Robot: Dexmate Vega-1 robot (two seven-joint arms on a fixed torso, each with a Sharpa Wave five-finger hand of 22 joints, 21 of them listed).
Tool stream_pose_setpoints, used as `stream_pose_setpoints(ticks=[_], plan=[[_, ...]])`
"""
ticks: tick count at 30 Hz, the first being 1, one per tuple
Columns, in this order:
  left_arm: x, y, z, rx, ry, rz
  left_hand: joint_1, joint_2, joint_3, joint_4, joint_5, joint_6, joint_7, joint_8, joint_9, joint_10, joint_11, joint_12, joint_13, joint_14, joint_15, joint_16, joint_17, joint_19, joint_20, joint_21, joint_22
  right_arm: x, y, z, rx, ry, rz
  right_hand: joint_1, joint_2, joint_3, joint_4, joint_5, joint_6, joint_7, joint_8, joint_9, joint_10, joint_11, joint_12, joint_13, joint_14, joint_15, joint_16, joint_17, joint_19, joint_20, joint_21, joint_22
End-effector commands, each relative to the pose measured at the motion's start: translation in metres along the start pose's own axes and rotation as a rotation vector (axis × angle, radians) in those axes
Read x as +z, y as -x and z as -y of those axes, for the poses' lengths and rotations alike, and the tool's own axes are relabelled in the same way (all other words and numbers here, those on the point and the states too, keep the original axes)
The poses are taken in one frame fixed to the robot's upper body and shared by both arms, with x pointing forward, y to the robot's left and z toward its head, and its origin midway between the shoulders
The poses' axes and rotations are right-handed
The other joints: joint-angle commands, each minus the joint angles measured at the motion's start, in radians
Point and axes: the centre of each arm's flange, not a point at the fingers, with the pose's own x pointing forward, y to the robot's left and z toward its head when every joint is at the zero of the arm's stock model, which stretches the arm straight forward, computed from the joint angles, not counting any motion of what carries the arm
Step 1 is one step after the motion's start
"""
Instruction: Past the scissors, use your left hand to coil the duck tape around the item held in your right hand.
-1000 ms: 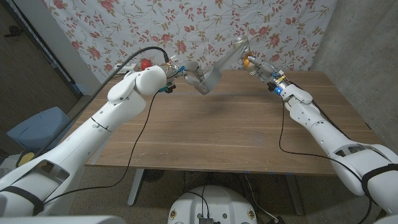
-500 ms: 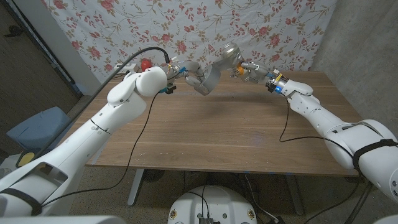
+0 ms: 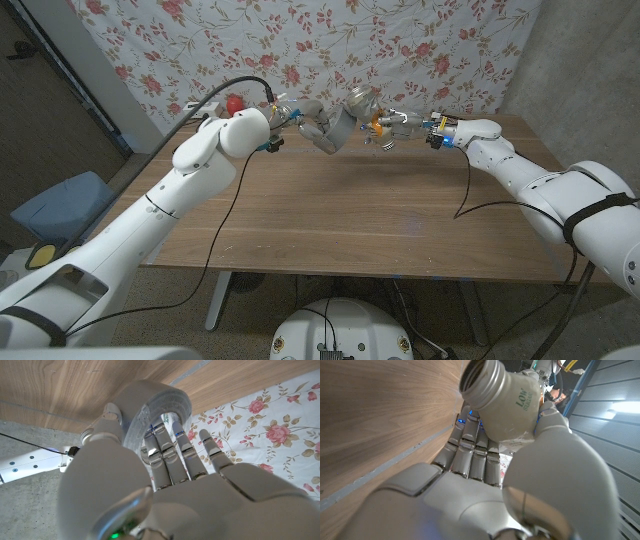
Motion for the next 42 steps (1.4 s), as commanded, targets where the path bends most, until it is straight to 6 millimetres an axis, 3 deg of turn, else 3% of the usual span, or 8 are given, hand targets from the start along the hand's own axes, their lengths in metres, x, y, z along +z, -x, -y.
stream_pose_setpoints(ticks=[1, 10, 35, 42], plan=[[0.005, 0.001, -0.002, 0.036, -0.01, 0.003, 0.182, 0.198, 0.029, 0.027, 0.008, 0.005, -0.004, -0.001, 0.018, 0.09, -0.091, 0.004, 0.46, 0.002, -0.156, -0.002, 0.002, 0.006, -0.005, 0.0, 0.002, -0.001, -0.012, -0.008, 0.123, 0.033, -0.113, 0.147, 0.209, 0.001, 0.0, 0.007, 0.192, -0.147, 0.007, 0.003, 0.211, -0.119, -0.003, 0.01, 0.157, -0.212, 0.006, 0.008, 0.001, -0.068, 0.008, 0.002], [0.009, 0.003, -0.003, 0.087, -0.011, 0.034, 0.179, 0.195, 0.03, 0.029, 0.01, 0.003, -0.01, -0.001, 0.019, 0.086, -0.096, 0.001, 0.466, -0.001, -0.157, -0.005, 0.002, 0.007, -0.002, -0.001, 0.002, 0.001, -0.018, -0.012, 0.164, 0.056, -0.136, 0.15, 0.209, -0.001, 0.001, 0.007, 0.19, -0.146, 0.007, 0.003, 0.206, -0.117, -0.006, 0.018, 0.152, -0.212, 0.005, 0.013, -0.005, -0.068, 0.011, 0.002], [0.009, 0.004, 0.0, 0.088, -0.072, -0.012, 0.174, 0.192, 0.032, 0.031, 0.015, 0.0, -0.011, -0.003, 0.018, 0.086, -0.095, -0.007, 0.474, -0.004, -0.156, -0.009, 0.002, 0.007, 0.002, -0.007, 0.001, -0.001, -0.007, -0.002, 0.093, 0.041, -0.126, 0.152, 0.21, -0.007, 0.006, 0.006, 0.19, -0.153, 0.007, 0.004, 0.203, -0.118, -0.009, 0.031, 0.145, -0.211, 0.005, 0.024, -0.011, -0.07, 0.021, 0.001], [0.009, 0.001, 0.007, 0.082, -0.111, -0.046, 0.175, 0.193, 0.034, 0.031, 0.016, 0.003, -0.011, -0.003, 0.017, 0.091, -0.095, -0.009, 0.472, -0.002, -0.157, -0.008, 0.003, 0.009, -0.001, -0.008, 0.001, 0.005, -0.009, -0.005, 0.065, 0.134, -0.289, 0.152, 0.213, -0.01, 0.01, 0.005, 0.184, -0.164, 0.005, 0.004, 0.199, -0.123, -0.022, 0.023, 0.13, -0.212, -0.001, 0.029, -0.025, -0.065, 0.023, 0.001]])
